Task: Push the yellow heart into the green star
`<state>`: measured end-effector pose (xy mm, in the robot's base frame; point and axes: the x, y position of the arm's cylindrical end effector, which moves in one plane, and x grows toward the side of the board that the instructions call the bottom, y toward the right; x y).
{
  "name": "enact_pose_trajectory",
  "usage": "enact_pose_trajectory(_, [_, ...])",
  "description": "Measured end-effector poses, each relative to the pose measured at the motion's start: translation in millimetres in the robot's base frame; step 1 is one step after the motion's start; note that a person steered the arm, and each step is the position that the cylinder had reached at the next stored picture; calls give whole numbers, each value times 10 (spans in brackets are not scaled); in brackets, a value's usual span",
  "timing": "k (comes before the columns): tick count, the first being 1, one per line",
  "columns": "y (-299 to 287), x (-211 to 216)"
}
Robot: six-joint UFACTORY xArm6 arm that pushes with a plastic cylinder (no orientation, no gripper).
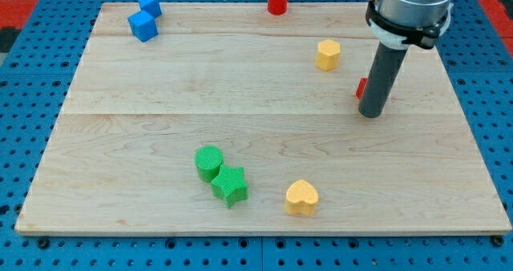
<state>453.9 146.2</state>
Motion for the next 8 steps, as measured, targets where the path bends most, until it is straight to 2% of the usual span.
enact_pose_trajectory(1, [-615, 279])
enact_pose_trajectory(2, [-1462, 291])
enact_pose_trajectory(3, [-1971, 272])
enact_pose_trajectory(4, [-1389, 26])
enact_pose_trajectory(5, [-337, 563])
enact_pose_trajectory(6, [268, 1359])
enact_pose_trajectory(7, [-225, 1650])
enact_pose_trajectory(8, [-628, 1370])
